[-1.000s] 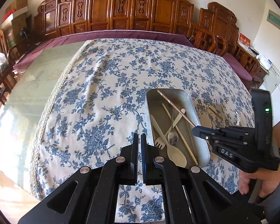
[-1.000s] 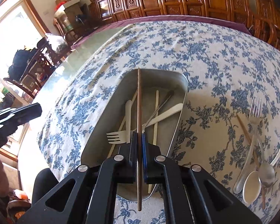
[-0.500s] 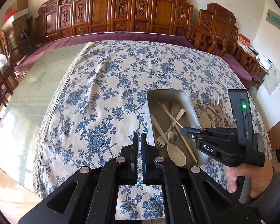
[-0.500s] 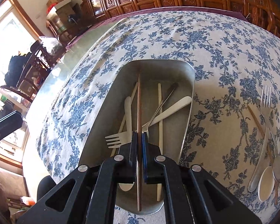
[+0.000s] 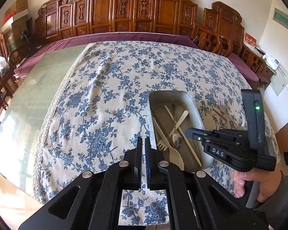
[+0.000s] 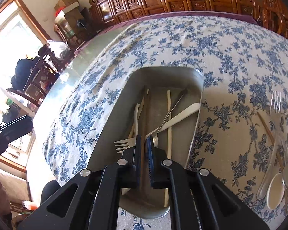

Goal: Organize utensils
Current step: 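Lower the chopstick into the tray and open right tool while left tool releases its utensil, then move both tools from the tray back toward the utensil pile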

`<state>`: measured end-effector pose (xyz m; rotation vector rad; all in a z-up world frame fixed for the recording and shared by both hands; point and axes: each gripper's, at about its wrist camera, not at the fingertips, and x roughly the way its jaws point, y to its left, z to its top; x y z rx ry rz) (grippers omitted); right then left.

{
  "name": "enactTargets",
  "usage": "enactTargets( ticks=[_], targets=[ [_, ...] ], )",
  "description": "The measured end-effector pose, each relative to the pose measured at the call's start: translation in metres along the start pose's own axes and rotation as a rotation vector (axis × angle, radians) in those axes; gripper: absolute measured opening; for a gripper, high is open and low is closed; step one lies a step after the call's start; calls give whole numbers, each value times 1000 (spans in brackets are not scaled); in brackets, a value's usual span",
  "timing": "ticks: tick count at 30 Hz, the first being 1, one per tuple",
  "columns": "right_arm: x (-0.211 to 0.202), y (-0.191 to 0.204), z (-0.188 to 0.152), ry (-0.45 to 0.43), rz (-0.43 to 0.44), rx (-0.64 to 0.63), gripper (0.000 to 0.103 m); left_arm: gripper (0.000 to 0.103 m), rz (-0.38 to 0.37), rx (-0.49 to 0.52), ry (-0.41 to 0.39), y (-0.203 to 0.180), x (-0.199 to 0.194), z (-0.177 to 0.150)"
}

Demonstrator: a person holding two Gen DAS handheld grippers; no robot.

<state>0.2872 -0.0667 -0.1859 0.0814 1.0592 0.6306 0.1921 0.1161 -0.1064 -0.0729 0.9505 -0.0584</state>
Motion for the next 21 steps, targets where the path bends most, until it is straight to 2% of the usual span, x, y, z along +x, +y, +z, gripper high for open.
enactTargets(
  ticks=[5,8,10,15,18,21],
  targets=[
    [-28,-7,-8,-43,-37,-39,9,4,-10,1,2,-7,4,-1],
    [-47,-14,-16,-65,-62,-56,9,15,-14,7,-3,-13,4,-3],
    [-62,-20,-23,-82,-80,-66,9,19,-18,13,-5,-18,4,-4],
    [-97,-38,-39,-122,-132,-73,9,43,-18,30,-21,-31,2,-3],
    [-119,-51,-49,-146,-162,-68,9,65,-14,43,-44,-38,0,-2],
    [-137,-64,-58,-162,-197,-64,9,79,-29,49,-68,-44,-1,-1]
  ],
)
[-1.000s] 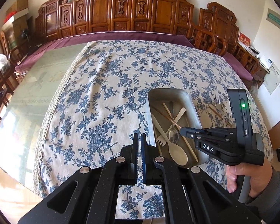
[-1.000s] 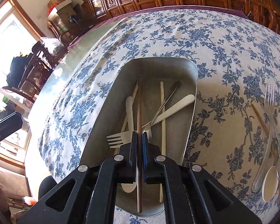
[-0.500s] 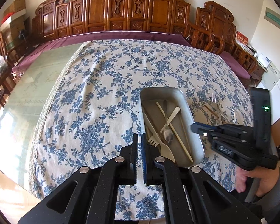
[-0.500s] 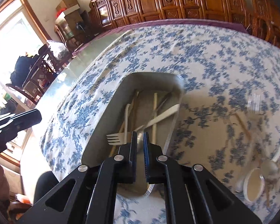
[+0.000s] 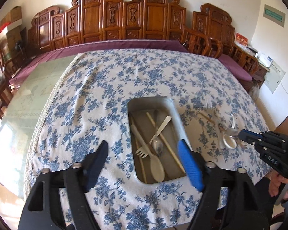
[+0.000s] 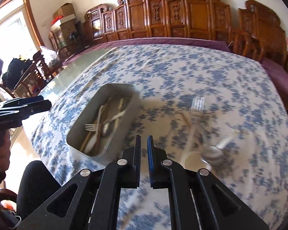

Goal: Organize utensils
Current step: 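Move both tools from the tray back toward the utensil pile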

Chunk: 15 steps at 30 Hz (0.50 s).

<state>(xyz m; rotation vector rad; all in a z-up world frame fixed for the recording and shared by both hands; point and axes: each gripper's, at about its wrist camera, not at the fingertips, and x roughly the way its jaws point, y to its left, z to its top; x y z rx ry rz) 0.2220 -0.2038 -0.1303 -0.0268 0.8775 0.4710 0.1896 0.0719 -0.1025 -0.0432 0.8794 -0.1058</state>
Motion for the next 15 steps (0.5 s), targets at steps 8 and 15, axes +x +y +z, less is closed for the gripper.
enactTargets(
  ticks=[8,15],
  targets=[
    [-22,-44,-16,-10,-74,36,16,89,-37,30,-9,-27,14,-2],
    [-20,-76,-27,7,-95,78,25,89,-79,51,26,-53,34,-6]
  ],
)
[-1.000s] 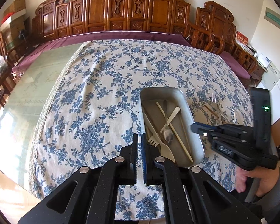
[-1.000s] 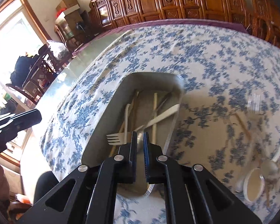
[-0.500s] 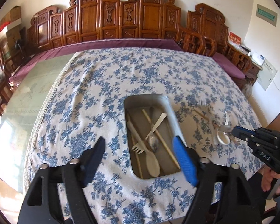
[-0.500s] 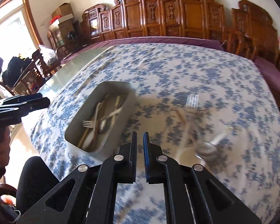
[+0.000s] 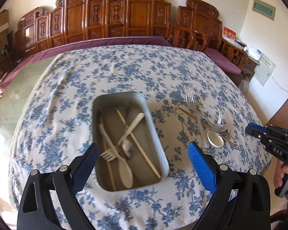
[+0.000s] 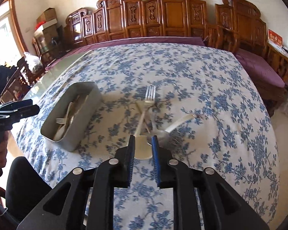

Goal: Organize utensils
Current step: 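Move both tools from the tray back toward the utensil pile, then grasp a silver spoon with the right tool while left tool grasps a silver fork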

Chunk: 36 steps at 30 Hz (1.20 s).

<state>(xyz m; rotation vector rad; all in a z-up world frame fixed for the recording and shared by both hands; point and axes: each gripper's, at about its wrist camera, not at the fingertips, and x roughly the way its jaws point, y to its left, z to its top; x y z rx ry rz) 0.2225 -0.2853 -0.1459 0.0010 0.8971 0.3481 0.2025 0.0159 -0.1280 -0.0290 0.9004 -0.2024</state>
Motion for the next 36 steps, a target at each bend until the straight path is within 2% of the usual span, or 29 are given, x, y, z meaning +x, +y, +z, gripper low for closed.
enactTargets(
  ticks=[2,4,10,23,28,30,32,36],
  targets=[
    [5,-9,-1,9,-2,18,28,89,-13,11,23,-8,8,0],
    [11,-15,-2,17,-4,34,39,89,-23,24,40,-15,15,1],
    [37,-27,1,45,23,96,51,89,-41,62,68,-37,30,1],
    [103,-36,4,186,74,214,51,89,-72,93,107,-59,53,4],
    [106,-36,7,195,70,211,34,89,-71,110,114,-64,60,8],
    [106,-36,8,200,62,198,31,89,-74,110,114,-66,64,11],
    [102,-37,10,200,49,179,19,89,-74,114,114,-68,66,13],
    [90,-43,14,181,41,161,9,89,-78,126,113,-74,72,18]
  ],
)
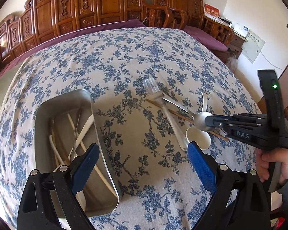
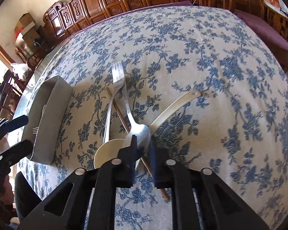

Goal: Organize utensils
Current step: 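Grasp a silver spoon with the right tool while left tool grasps a silver fork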

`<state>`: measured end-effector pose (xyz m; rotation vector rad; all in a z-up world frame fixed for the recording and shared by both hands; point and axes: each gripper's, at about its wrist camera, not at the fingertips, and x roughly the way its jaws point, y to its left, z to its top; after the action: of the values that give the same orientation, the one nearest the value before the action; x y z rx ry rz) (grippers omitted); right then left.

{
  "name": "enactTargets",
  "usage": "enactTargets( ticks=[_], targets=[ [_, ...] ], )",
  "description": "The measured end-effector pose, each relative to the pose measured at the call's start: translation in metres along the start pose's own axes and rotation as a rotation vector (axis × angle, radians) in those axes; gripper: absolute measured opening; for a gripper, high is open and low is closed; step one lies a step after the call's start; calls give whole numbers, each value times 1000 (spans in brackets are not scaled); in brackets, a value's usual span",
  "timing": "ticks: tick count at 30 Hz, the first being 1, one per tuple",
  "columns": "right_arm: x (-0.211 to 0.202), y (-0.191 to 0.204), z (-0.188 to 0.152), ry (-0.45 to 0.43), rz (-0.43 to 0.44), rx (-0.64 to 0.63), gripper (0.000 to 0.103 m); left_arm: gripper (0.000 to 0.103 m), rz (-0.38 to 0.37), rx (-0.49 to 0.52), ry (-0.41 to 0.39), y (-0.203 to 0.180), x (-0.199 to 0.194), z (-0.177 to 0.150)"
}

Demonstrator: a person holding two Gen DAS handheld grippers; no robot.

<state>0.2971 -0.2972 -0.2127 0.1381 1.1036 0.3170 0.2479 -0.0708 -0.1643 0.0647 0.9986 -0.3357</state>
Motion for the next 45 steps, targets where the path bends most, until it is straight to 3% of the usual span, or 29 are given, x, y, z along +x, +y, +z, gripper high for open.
enactTargets(
  ticks=[5,19,30,37,40,42,45],
  targets=[
    [-13,-9,0,-33,-8,-8,3,89,-2,10,7,-8,10,7],
    [-42,-34,3,-130,-30,11,3,89,39,14,74,-22,60,30],
    [-43,-54,0,-142,-11,26,3,53,50,-19,161,-30,107,43],
    [-44,-55,-2,-145,-3,34,3,46,54,-50,164,-24,113,43],
    [-45,-51,-6,-140,0,33,3,32,54,-68,157,-19,113,44],
    [-46,-47,-8,-139,1,30,3,15,56,-88,165,-14,113,44],
    [-50,-41,-11,-139,0,25,3,13,57,-100,173,-9,112,44]
  ],
)
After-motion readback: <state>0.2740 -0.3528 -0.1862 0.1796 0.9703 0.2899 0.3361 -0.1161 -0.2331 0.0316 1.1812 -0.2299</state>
